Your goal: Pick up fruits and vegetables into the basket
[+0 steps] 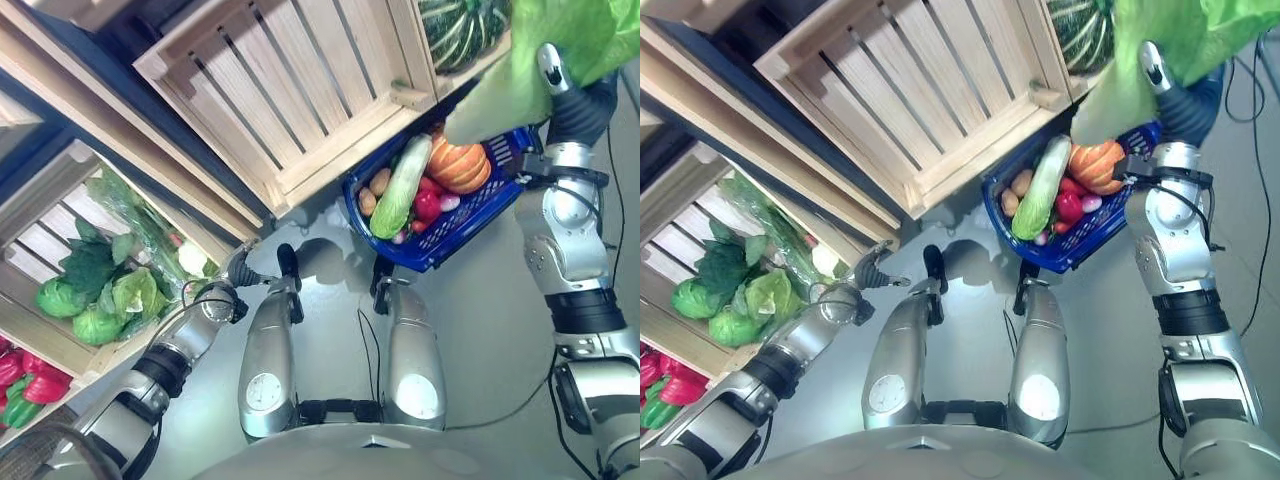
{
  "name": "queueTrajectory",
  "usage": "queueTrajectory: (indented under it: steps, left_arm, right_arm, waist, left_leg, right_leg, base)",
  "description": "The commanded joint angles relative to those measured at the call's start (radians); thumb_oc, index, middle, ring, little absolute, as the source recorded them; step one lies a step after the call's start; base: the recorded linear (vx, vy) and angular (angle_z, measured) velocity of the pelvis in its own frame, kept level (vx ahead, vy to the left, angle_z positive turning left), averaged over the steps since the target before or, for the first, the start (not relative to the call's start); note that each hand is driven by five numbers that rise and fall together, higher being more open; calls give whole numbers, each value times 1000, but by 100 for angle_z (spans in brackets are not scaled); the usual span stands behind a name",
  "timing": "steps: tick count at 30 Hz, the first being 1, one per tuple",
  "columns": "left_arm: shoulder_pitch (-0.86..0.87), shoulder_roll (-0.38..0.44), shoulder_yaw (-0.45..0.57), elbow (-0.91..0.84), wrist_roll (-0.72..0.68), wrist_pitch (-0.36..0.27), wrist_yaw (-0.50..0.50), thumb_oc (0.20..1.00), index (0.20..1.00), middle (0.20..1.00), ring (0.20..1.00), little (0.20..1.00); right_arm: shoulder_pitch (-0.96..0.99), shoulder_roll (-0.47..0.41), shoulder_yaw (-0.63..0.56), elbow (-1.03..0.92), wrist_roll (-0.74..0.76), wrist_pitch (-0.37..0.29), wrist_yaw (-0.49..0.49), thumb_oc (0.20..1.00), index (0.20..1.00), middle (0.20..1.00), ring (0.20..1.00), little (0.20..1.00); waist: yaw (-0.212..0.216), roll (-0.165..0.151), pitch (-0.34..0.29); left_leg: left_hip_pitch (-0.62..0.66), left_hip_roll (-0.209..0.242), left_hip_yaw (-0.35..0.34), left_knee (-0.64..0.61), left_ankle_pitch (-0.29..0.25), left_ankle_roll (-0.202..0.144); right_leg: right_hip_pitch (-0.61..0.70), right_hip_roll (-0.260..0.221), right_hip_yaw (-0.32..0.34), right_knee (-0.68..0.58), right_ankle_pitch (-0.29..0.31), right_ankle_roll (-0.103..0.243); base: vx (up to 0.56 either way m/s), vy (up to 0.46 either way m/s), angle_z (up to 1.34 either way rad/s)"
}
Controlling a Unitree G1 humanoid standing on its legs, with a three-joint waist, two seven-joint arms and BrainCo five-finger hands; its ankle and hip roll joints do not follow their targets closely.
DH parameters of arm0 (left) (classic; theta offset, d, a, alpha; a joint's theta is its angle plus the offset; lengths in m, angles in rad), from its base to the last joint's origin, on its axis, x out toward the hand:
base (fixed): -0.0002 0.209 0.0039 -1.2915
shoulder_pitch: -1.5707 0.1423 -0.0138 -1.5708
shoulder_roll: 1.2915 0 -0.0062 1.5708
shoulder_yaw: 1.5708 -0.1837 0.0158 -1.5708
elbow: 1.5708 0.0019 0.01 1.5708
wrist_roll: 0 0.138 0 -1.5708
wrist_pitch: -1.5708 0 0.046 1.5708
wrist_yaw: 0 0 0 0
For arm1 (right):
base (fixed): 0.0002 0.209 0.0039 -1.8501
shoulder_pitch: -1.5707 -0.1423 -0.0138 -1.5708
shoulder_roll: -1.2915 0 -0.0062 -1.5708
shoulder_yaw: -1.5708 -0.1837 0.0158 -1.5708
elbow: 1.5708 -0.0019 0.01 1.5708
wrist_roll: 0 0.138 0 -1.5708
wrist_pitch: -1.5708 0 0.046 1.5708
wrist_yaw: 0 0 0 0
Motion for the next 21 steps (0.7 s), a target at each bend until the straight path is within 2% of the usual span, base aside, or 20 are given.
queueTrajectory:
  steps: [1,3,4,7,8,10,15,17,18,21]
  left_arm:
    - [53,38,12,-92,-82,-44,-32,1000,1000,1000,1000,1000]
    - [60,36,-3,-108,-115,-38,-73,1000,1000,1000,1000,1000]
    - [65,33,-13,-117,-134,-34,-94,1000,1000,1000,1000,1000]
    - [77,21,-59,-115,-188,-22,-153,1000,1000,1000,1000,1000]
    - [84,15,-76,-108,-202,-9,-165,1000,1000,1000,1000,1000]
    - [85,6,-101,-89,-224,-7,-176,1000,1000,1000,1000,1000]
    - [71,-12,-163,-44,-280,-81,-155,1000,1000,1000,1000,1000]
    - [66,-19,-171,-41,-318,-119,-134,1000,1000,1000,1000,1000]
    - [68,-21,-173,-41,-337,-154,-121,1000,1000,1000,1000,1000]
    - [71,-25,-179,-42,-373,-190,-107,1000,1000,1000,1000,1000]
  right_arm:
    - [-27,-63,-54,-47,-128,-39,-93,200,200,200,200,200]
    - [-26,-79,-55,-5,-190,-6,-142,200,200,200,200,200]
    - [-31,-91,-50,19,-170,3,-145,200,200,200,200,200]
    - [-66,-99,-20,112,-136,16,-138,200,200,200,200,200]
    - [-76,-95,-4,145,-131,23,-134,200,200,200,200,200]
    - [-126,-90,28,229,-117,25,-117,200,200,200,200,200]
    - [-293,-73,87,488,-29,58,-72,200,200,200,200,200]
    - [-359,-63,103,600,28,101,-78,200,200,200,200,200]
    - [-391,-56,103,674,59,100,-69,200,200,200,200,200]
    - [-437,-49,102,780,111,103,-45,200,200,200,200,200]
  waist:
    - [-25,3,-14]
    - [-23,15,-14]
    - [-21,23,-14]
    - [-9,48,-14]
    - [-4,55,-14]
    - [7,75,-14]
    - [39,142,-14]
    - [56,171,-14]
    - [67,192,-14]
    - [82,221,-14]
  left_leg:
    - [-13,-2,38,118,-138,7]
    - [-37,-8,36,121,-136,8]
    - [-49,-11,35,118,-132,9]
    - [-83,-20,29,113,-124,10]
    - [-73,-24,17,120,-148,2]
    - [-95,-29,14,116,-141,1]
    - [-148,-47,10,114,-126,-5]
    - [-166,-54,7,116,-121,-6]
    - [-176,-58,7,117,-119,-6]
    - [-192,-66,5,121,-119,-5]
  right_leg:
    - [23,-9,-22,-52,29,56]
    - [-6,-10,-19,-39,26,57]
    - [-20,-10,-19,-36,25,56]
    - [-61,-13,-19,-18,18,55]
    - [-54,-13,-8,-3,-11,64]
    - [-81,-17,-8,10,-16,63]
    - [-152,-29,-4,53,-38,52]
    - [-177,-36,-1,74,-47,46]
    - [-191,-42,-1,87,-53,41]
    - [-215,-53,0,109,-64,34]
  base:
    - [0,0,0]
    - [0,0,0]
    - [0,0,0]
    - [22,-4,1]
    - [73,-12,6]
    - [47,2,9]
    - [16,42,8]
    - [24,52,8]
    - [16,37,7]
    - [17,35,13]
